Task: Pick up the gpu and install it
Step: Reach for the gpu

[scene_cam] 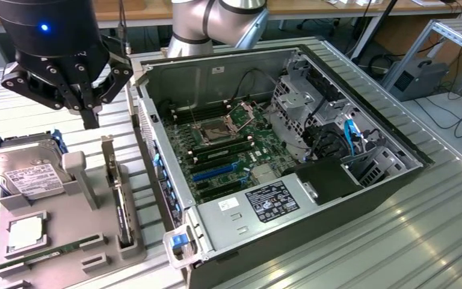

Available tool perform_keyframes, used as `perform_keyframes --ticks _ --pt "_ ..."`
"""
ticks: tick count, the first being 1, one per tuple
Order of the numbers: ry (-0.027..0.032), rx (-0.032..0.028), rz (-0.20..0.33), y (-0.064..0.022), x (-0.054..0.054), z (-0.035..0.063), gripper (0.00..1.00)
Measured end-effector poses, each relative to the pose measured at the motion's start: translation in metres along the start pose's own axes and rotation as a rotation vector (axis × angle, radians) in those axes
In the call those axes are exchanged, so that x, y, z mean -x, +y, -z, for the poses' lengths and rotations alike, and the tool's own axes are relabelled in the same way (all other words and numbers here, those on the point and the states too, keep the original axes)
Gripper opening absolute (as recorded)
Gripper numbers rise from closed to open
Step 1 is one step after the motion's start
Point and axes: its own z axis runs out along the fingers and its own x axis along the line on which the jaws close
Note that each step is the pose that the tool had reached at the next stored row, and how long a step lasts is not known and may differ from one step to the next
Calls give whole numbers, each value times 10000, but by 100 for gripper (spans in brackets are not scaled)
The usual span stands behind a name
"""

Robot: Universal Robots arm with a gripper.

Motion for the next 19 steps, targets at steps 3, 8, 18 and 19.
perform_keyframes --ticks 3,8,18,19 --pt "-1 0 0 -75 1 2 11" --pt "0 0 0 -256 15 9 11" --pt "0 -1 0 -292 17 10 11" --pt "0 0 0 -292 17 9 11"
